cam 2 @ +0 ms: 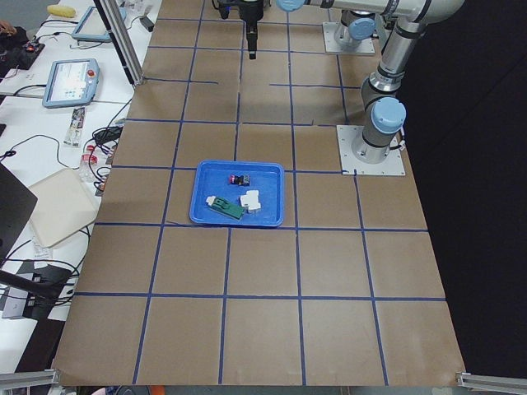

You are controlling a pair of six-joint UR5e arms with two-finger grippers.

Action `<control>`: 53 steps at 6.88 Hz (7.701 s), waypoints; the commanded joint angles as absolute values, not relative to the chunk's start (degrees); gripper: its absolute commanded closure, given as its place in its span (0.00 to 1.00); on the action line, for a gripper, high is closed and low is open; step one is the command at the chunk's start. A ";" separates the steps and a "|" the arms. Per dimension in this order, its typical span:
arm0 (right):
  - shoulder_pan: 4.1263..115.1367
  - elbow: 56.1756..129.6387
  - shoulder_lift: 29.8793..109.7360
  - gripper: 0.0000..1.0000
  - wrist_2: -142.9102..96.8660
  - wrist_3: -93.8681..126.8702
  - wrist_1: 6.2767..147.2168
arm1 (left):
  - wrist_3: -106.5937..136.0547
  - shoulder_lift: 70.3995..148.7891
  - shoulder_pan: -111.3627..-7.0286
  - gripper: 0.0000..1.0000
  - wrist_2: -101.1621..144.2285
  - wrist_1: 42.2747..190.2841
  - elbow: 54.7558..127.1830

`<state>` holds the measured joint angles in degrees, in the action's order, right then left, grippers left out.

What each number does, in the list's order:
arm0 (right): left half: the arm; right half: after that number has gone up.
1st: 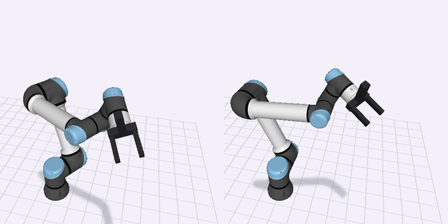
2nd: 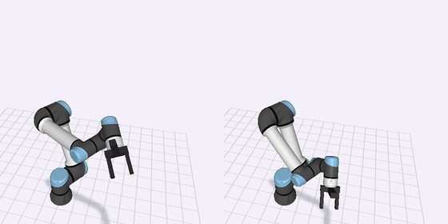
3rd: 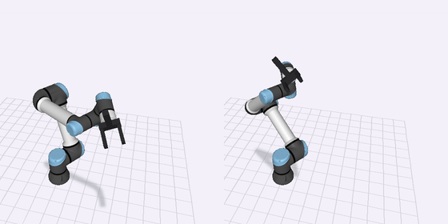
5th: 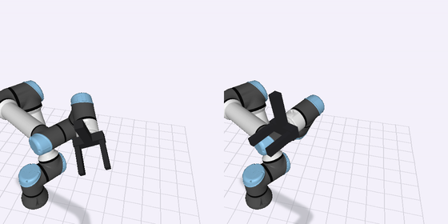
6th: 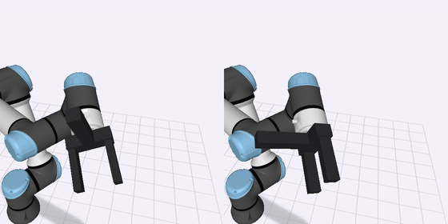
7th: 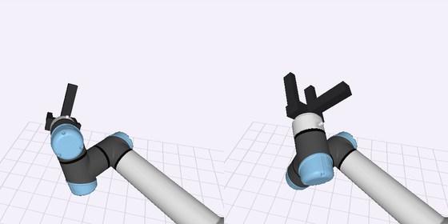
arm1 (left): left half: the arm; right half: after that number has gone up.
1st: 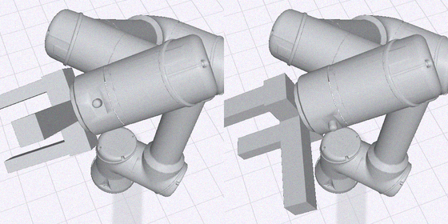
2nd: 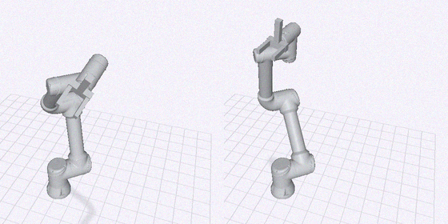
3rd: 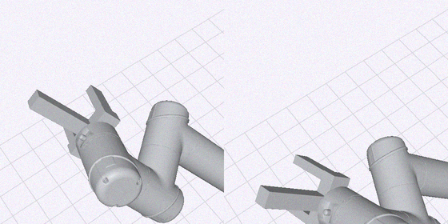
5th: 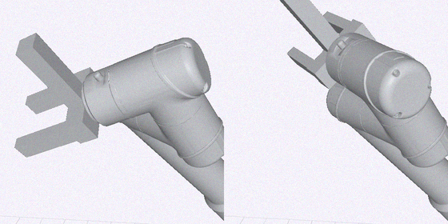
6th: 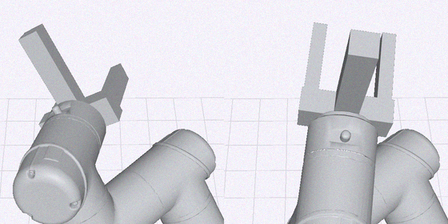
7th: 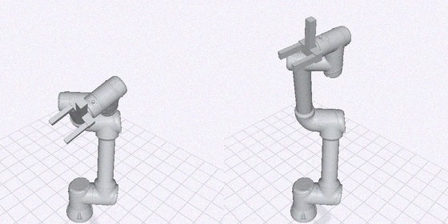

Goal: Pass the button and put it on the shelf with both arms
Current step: 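Move the left gripper down over the red push button in the blue tray, then lower the left gripper and close it on the red push button, then lift the red push button out of the tray with the left gripper, then carry the button to table center with left gripper while right gripper approaches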

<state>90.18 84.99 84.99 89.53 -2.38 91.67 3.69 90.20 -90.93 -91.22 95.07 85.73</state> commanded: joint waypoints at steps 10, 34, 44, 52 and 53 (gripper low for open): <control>90.09 85.69 85.25 0.00 89.65 -2.37 91.67 | -24.42 96.05 -64.36 0.02 -89.44 53.95 115.09; 89.82 86.48 85.61 0.00 88.95 -2.37 92.55 | -42.63 107.84 -54.84 0.84 -85.69 29.09 124.63; 87.72 84.99 84.03 0.00 84.05 -15.76 92.72 | -46.55 92.90 -87.48 1.00 -84.37 74.56 89.94; 84.72 85.25 76.58 0.00 78.76 -60.70 90.88 | -85.96 100.54 -97.56 1.00 -71.23 78.14 85.78; 86.03 85.51 75.51 0.00 72.92 -63.52 92.01 | -85.35 101.68 -97.65 1.00 -63.97 77.96 86.04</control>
<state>84.91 85.27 77.16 77.61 -59.26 91.27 -85.55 100.48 -97.58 -71.00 78.09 85.87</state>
